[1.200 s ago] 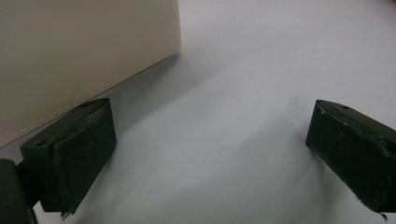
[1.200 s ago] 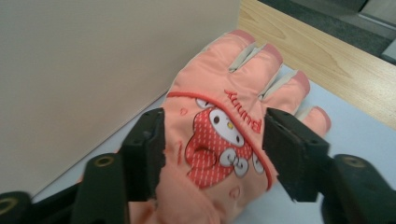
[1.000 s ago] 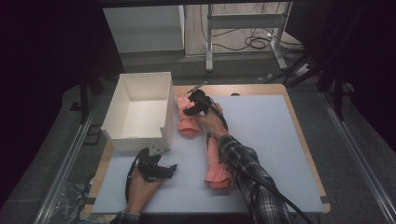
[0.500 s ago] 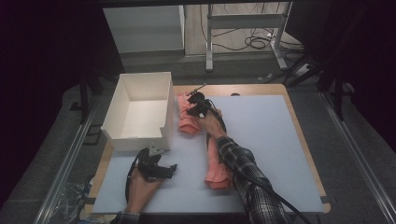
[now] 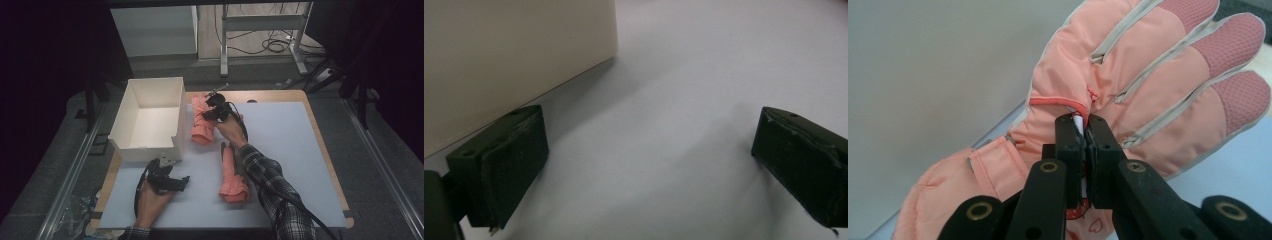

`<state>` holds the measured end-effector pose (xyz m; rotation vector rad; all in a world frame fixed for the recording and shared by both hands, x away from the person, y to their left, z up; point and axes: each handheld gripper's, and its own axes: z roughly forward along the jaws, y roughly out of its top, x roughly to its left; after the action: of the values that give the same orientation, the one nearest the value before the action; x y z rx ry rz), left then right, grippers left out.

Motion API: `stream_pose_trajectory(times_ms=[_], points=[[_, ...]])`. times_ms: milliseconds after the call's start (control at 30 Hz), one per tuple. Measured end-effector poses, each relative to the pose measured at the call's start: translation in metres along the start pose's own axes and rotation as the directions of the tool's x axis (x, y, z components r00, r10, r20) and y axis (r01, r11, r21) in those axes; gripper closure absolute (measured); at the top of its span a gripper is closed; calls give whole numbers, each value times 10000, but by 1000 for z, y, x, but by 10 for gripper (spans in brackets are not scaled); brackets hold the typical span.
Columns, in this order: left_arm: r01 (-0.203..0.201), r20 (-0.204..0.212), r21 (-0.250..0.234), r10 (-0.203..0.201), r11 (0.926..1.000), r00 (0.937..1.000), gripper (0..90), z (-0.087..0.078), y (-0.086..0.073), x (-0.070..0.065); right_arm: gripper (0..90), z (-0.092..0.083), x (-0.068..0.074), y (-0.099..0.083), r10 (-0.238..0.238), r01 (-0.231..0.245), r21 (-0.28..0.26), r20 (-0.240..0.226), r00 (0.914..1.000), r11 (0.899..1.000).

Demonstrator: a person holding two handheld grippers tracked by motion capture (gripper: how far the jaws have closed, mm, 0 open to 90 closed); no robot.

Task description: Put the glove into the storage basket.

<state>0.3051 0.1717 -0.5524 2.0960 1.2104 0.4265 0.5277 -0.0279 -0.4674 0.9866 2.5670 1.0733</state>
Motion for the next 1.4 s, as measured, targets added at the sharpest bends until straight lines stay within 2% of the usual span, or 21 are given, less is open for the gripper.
stream_pose_trajectory(times_ms=[67,167,233,433,700,933,1033,1167,1267,1400], points=[[1,-1,-1,-1,10000,10000,16,0,0,0,856,-12,2,2,-50,47,-123,-195,9998,9999],[11,6,-12,-11,10000,10000,16,0,0,0,855,-20,4,4,-88,82,-163,-405,9991,9998],[-5,1,4,5,10000,10000,16,0,0,0,853,-30,7,4,-64,49,-198,-758,9971,9998],[-7,5,-7,7,10000,10000,16,0,0,0,852,-47,16,2,-267,249,-199,-967,9950,9995],[-12,4,-7,12,10000,10000,17,0,0,0,851,-78,26,-4,-500,468,-282,-1252,9909,9985],[9,-13,-38,-9,10000,10000,17,0,0,0,851,-106,30,-23,-461,430,-248,-1388,9893,9988],[15,-11,-40,-15,10000,10000,17,0,0,0,851,-125,33,-36,-476,444,-270,-1371,9894,9987],[11,-11,-40,-12,10000,10000,17,0,0,0,850,-136,34,-44,-431,400,-255,-1322,9903,9989],[9,-10,-39,-9,10000,10000,17,0,0,0,849,-149,38,-58,-359,336,-197,-1292,9910,9992],[6,-9,-38,-6,10000,10000,17,0,0,0,849,-157,42,-71,-252,234,-150,-1339,9907,9996]])
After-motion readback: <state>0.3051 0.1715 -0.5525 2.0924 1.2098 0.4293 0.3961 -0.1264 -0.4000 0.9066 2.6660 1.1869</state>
